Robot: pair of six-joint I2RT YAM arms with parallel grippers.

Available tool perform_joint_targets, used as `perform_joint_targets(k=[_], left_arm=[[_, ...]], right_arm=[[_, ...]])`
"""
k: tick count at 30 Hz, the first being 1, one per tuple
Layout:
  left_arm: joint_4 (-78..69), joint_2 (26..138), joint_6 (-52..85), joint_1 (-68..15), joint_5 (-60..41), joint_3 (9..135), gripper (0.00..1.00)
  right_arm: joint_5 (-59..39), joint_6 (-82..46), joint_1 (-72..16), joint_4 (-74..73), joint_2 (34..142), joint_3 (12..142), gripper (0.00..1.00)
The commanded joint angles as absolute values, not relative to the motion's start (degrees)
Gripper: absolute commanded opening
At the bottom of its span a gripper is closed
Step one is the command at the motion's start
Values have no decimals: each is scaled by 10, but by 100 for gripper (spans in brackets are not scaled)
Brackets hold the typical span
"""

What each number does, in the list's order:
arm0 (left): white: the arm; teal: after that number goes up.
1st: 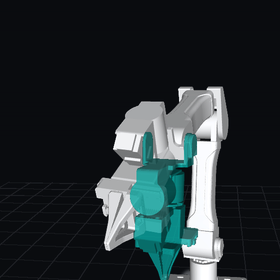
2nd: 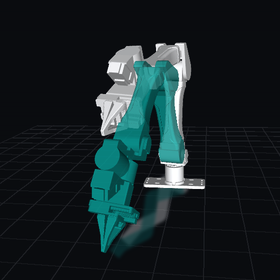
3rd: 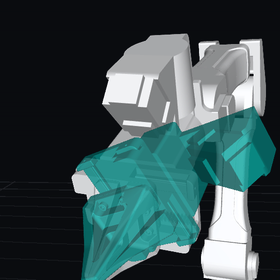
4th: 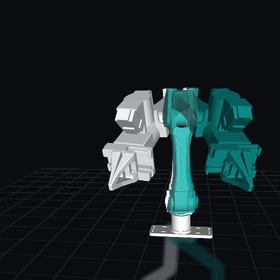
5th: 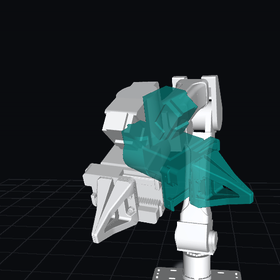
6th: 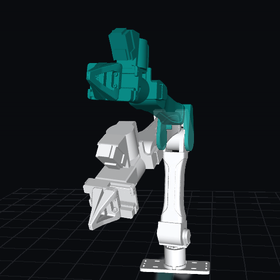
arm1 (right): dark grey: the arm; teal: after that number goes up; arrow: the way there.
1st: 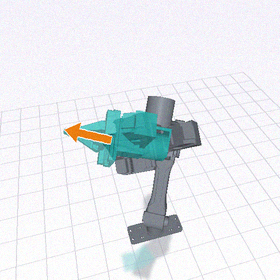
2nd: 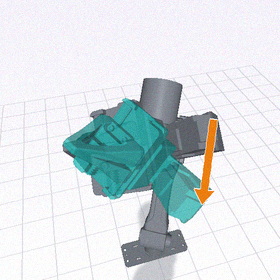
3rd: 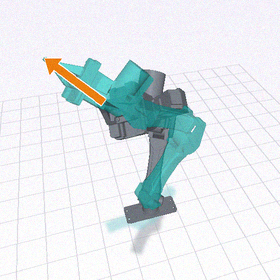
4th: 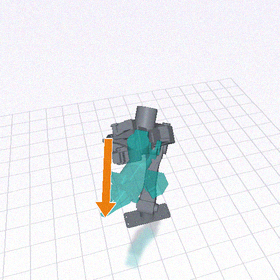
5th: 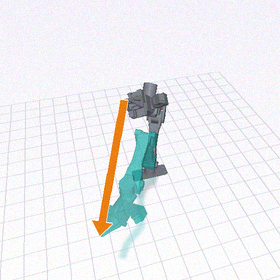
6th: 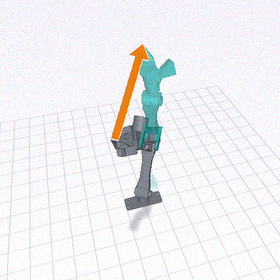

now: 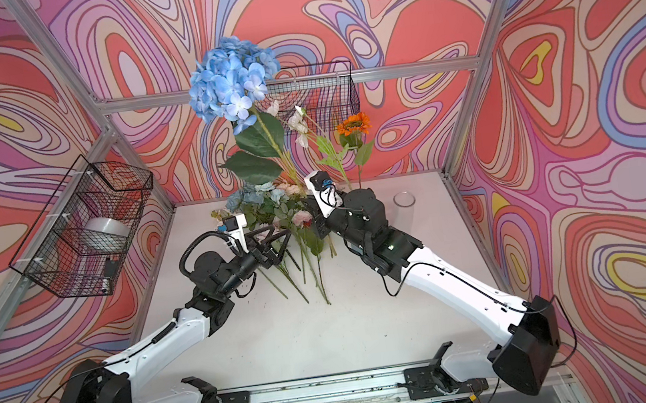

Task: Arrange the flowers into the vase
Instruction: 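Lift the blue hydrangea with the right gripper and carry it above the vase, then lower the blue hydrangea stem into the teal vase with the right gripper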

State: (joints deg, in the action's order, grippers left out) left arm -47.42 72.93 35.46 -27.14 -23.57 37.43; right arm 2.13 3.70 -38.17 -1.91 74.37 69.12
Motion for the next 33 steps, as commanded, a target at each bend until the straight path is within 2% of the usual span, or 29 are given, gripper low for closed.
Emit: perform_joint_targets(k=[1, 10, 16, 25, 33], left_arm=[[-473, 770, 339, -279, -270, 410, 100], [-466, 862, 343, -295, -303, 489, 100], [-463, 900, 357, -300, -320, 511, 100], [-434, 898, 356, -301, -321, 487, 100], [-420, 887, 346, -301, -310, 472, 100]], right_arm=[[104, 14, -342, -65, 722, 665, 0], [134, -54, -206, -121, 649, 579, 0], [136, -69, -149, -179, 680, 584, 0], [65, -28, -141, -336, 785, 640, 0], [19, 1, -141, -551, 848, 547, 0]])
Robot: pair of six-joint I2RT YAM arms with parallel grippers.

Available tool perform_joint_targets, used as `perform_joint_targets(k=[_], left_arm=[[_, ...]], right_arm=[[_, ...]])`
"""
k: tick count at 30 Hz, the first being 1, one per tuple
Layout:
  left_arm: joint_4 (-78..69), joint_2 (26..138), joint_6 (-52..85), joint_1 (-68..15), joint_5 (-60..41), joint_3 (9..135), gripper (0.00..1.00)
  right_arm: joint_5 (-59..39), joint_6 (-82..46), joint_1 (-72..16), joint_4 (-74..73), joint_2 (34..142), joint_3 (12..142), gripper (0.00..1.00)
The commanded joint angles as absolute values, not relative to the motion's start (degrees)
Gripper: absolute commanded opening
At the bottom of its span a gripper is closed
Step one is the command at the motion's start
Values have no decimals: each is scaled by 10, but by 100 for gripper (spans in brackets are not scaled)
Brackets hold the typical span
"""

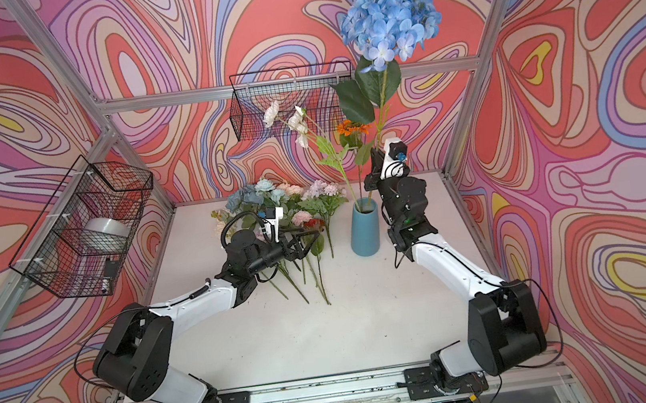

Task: Arrange the flowers into the vase
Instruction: 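Lower the blue hydrangea stem into the teal vase with the right gripper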

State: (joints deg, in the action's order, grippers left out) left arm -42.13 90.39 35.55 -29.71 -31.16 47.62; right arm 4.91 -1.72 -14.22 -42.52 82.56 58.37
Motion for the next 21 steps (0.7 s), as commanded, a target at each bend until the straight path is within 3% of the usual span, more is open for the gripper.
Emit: perform_joint_targets(k=[1, 8, 21], left_arm=[[-420, 888, 345, -301, -311, 473, 100], [-428, 893, 349, -301, -313, 478, 100], [-436, 897, 362, -301, -315, 474, 100]], right_arm=[[16, 5, -141, -575, 856, 535, 0], [-4, 5, -141, -651, 898, 479, 0], [-29, -54, -141, -578, 889, 404, 0]])
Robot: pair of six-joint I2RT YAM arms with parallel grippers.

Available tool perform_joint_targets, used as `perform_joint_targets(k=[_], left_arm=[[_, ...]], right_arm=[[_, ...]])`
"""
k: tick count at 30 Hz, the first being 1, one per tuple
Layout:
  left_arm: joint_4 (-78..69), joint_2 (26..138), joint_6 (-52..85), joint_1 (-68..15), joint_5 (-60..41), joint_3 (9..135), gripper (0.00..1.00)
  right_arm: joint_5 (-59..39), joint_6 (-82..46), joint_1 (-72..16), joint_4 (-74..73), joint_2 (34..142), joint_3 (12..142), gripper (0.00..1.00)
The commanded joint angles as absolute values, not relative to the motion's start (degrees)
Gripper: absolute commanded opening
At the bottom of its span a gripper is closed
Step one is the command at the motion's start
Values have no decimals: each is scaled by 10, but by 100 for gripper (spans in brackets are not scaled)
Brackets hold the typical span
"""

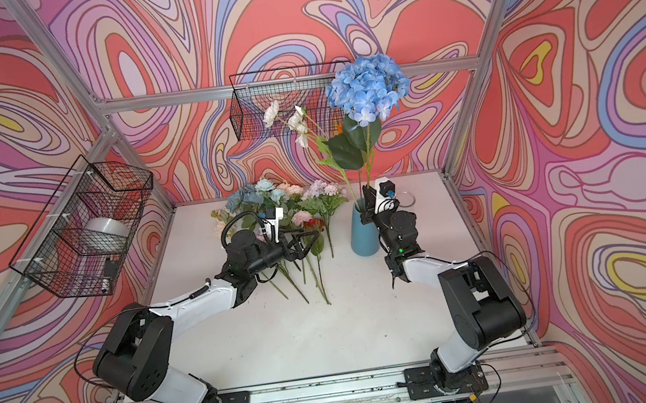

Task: Arrange the flowers into the vase
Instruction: 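Lower the blue hydrangea stem into the teal vase with the right gripper, then open the right gripper and move it back to the flower pile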

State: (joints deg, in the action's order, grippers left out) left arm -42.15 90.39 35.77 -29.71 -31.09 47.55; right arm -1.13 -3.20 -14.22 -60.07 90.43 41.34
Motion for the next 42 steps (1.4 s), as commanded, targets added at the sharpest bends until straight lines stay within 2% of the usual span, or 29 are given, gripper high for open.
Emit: perform_joint_targets(k=[1, 7, 14, 21, 28, 34, 37, 42], left_arm=[[-437, 897, 363, -301, -315, 474, 100], [-441, 892, 367, -301, -314, 469, 100], [-427, 875, 365, -301, -288, 458, 100], [-417, 864, 365, -301, -265, 450, 100], [-398, 842, 372, -294, -227, 438, 100], [-448, 832, 442, -243, -226, 410, 100], [-482, 828, 480, -209, -223, 390, 100], [-485, 802, 490, -168, -208, 366, 100]], right_arm=[[-32, -55, -141, -564, 886, 403, 0], [-37, -58, -141, -494, 866, 398, 10], [-44, -50, -141, -396, 844, 416, 27], [-41, -48, -141, -359, 824, 417, 32], [-58, -55, -141, -260, 777, 433, 41], [-106, -73, -142, -86, 727, 488, 52], [-130, -81, -150, -3, 714, 520, 53], [-105, -69, -225, 43, 700, 531, 53]])
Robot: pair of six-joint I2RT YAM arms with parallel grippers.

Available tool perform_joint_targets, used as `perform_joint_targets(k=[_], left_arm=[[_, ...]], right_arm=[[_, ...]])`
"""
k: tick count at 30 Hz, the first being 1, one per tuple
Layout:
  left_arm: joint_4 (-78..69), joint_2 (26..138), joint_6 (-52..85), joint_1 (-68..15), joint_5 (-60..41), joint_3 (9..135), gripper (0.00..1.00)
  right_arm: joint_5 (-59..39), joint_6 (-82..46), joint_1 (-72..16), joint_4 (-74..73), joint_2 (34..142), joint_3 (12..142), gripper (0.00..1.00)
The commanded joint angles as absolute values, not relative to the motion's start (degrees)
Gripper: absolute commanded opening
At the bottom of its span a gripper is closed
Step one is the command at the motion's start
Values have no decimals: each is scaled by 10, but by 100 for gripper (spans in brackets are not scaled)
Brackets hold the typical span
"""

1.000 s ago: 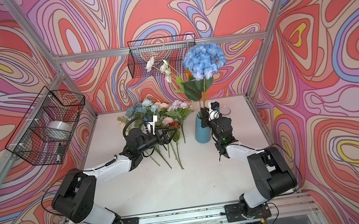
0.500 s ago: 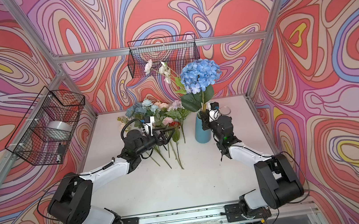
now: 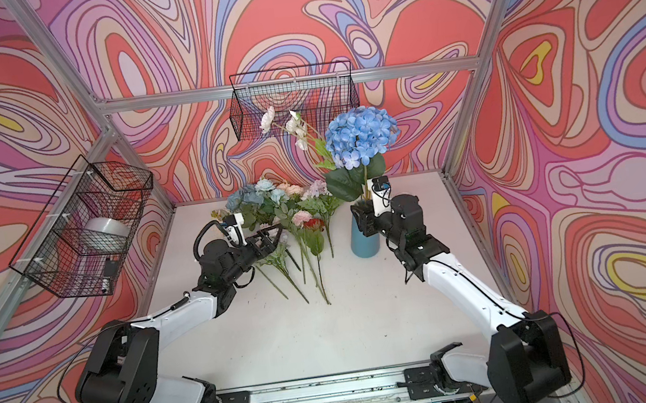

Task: Arrange the flowers into the vase
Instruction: 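Open the right gripper and move it back to the flower pile, then grasp a leafy stem near the red carnation with the right gripper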

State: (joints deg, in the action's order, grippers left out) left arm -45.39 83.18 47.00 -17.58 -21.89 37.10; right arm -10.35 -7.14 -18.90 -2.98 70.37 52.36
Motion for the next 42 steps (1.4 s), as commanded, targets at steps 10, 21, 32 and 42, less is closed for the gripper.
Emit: perform_joint_targets(k=[10, 21, 32, 42], left_arm=[[-292, 674, 431, -148, -67, 330, 100], [-260, 627, 474, -85, -55, 247, 100], [-272, 637, 460, -81, -66, 243, 100], [-292, 656, 455, -82, -96, 247, 100]], right_arm=[[-101, -85, -392, 30, 875, 612, 51], [-98, -33, -448, 192, 1087, 782, 54], [134, -96, -441, 287, 1160, 863, 43], [35, -194, -355, 238, 1138, 820, 37]])
